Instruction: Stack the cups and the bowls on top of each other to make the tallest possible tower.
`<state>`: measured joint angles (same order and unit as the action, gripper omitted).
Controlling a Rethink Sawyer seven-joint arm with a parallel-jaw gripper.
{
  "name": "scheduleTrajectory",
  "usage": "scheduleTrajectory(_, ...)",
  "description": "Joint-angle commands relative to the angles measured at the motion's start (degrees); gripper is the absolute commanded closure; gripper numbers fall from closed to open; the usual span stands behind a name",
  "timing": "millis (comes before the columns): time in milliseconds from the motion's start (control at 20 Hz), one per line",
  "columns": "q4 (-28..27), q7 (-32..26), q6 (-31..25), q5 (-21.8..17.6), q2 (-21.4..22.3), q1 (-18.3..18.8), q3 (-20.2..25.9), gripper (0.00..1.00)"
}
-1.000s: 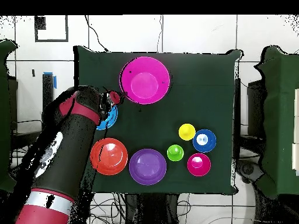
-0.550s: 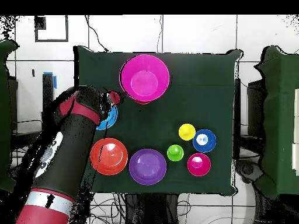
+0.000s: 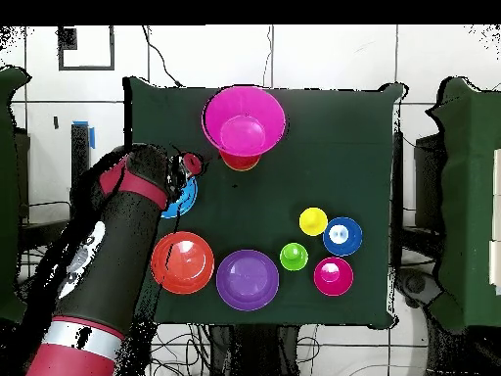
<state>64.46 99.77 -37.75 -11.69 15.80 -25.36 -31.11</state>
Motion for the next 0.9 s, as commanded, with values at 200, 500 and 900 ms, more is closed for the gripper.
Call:
scheduleTrajectory(200,-0.35,3.88,-0.39,-2.32,-2.84,-0.13,4.83,0.0)
scheduleTrajectory(500,-0.81,3.55,-0.19,-2.52,-3.03,0.13,4.8,0.0)
scheduleTrajectory(900,-1.67,2.49,0.19,-2.71,-3.67,0.76,5.45,0.0)
